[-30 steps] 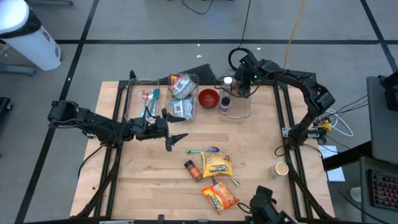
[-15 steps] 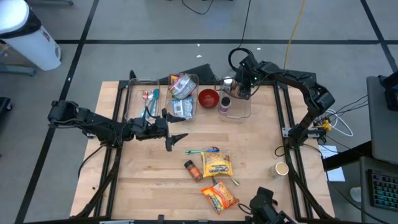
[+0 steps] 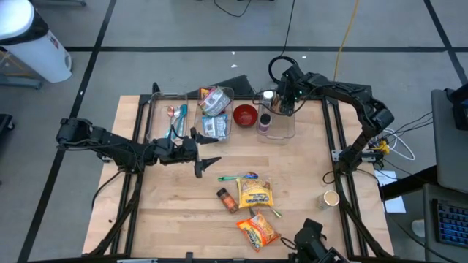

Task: Pick & Place Food Item
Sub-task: Put the green seasoning bottle into the right transparent bin

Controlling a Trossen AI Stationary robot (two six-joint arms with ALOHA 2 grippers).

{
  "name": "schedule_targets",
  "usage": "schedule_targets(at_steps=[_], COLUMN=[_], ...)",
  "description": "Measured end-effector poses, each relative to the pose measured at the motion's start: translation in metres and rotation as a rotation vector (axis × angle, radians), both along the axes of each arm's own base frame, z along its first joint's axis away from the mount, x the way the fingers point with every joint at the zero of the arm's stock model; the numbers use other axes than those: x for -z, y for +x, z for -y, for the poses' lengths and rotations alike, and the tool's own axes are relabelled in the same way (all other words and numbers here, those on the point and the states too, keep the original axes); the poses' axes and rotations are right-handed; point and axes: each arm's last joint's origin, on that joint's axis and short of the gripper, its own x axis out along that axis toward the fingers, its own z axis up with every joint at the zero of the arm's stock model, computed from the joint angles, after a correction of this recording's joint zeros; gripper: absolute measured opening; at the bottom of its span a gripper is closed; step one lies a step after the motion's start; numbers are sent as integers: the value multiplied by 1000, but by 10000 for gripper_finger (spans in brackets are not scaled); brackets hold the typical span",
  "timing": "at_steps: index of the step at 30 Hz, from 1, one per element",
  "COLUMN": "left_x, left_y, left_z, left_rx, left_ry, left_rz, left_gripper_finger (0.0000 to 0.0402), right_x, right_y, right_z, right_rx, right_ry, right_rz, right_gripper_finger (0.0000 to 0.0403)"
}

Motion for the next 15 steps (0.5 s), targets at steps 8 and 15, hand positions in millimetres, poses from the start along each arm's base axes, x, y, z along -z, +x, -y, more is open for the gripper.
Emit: schedule_targets(at_steps=[8, 15], left_x=[0, 0], left_y=[0, 0], left_z=[0, 0], left_rx=[0, 0], left_ry=[0, 0], left_rz=[0, 0], left_gripper_finger=[340, 340], right_x=[0, 0], right_y=[0, 0], right_z=[0, 0], right_rx=[8, 15], right_ry=[3, 6], right_rz=[3, 6], right_gripper_finger=[208, 208])
